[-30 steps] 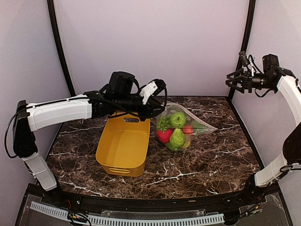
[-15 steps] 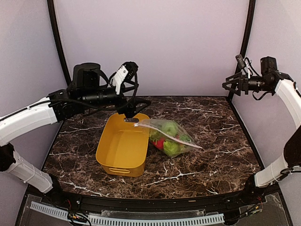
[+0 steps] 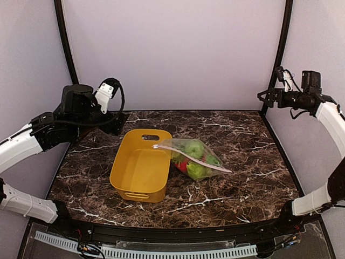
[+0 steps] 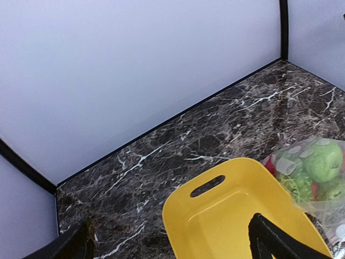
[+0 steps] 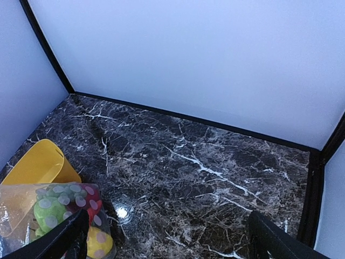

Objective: Place the food in the zip-top bag and seal the zipper
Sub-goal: Reset both arms

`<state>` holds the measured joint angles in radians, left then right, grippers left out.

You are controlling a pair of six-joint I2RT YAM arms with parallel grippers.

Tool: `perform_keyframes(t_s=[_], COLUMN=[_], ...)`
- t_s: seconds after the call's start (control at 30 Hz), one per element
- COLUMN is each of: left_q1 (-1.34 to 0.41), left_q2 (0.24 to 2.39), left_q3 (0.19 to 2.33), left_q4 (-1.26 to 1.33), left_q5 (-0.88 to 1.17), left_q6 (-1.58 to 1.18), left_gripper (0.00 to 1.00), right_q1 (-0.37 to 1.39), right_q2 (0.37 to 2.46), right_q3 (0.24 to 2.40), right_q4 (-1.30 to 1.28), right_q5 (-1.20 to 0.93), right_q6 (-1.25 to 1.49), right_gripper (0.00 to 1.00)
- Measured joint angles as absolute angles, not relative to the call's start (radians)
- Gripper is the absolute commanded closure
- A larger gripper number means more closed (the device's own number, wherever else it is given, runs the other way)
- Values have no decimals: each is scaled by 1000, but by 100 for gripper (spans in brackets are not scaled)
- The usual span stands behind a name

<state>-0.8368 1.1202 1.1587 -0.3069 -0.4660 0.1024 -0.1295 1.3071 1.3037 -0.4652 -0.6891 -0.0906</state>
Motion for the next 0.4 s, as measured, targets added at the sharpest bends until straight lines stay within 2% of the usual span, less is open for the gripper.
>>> perform_keyframes(t_s=[0.23,0.4], left_q1=[-738,-585], left_q2=[1034,1041], left_q3=[1122,1120], left_q4=[-357,-372], left_q5=[-567,-511], left_q6=[34,-66], left_gripper=[1,1], right_q1=[-130,-130], right_q2=[1223,1184], right_q3=[1276,1209], right_q4=[-411,-376], right_q5=[-627,-607], right_q6=[-63,-62], right_gripper=[1,1])
